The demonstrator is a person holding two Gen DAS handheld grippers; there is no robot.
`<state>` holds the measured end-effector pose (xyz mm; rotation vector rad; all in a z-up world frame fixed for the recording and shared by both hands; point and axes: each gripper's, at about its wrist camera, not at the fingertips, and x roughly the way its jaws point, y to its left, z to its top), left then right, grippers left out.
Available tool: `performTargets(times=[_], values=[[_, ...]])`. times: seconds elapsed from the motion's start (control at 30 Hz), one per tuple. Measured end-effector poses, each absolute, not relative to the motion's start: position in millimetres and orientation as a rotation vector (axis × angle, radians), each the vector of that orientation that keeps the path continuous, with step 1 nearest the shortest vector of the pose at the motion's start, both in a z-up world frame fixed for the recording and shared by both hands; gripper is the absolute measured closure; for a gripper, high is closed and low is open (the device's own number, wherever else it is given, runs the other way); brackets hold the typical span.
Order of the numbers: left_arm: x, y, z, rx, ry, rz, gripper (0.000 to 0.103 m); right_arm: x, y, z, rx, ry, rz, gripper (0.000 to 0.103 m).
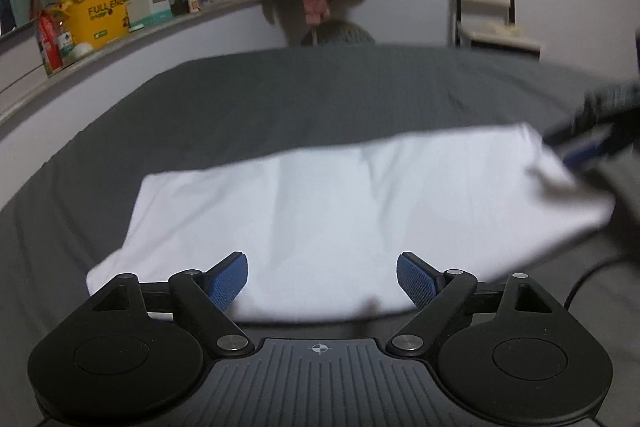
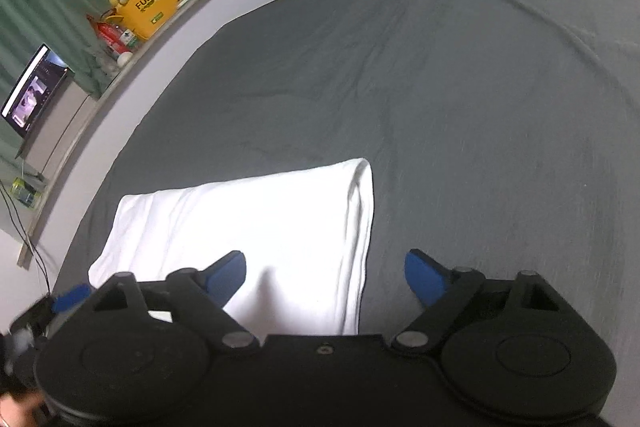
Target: Fold clothes
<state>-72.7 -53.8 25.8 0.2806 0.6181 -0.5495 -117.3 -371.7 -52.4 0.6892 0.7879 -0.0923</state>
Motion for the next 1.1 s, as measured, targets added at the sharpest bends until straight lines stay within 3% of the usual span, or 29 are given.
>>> performTargets(times=[0.1, 0.27, 0.5, 0.67, 0.9, 1.1], values=[[-59, -41, 37, 0.25, 0.591, -0.579, 0.018, -117, -370, -53, 0.693, 0.796, -0.07, 0.031], [-40, -14, 40, 0.24, 0.517, -0.558, 0.018, -120, -366, -53, 0.672, 0.831, -0.036, 0.04], [-21, 4, 16, 0.045, 0.536, -0.576, 0.018, -117, -362, -60, 0.662, 0.79, -0.013, 0.043], [-8, -1, -1, 0.035, 0.535, -0.653, 0.018, -125, -372, -71, 0.762, 0.732, -0.05, 0.061], [11, 9, -11, -0.049, 0.53, -0.634, 0.018, -132, -378, -86, 0.836, 0.674, -0.054, 0.07], [24, 25, -18, -0.144, 0.535, -0.606, 0.018, -138, -391, -105, 0.978, 0.603, -0.015, 0.071]])
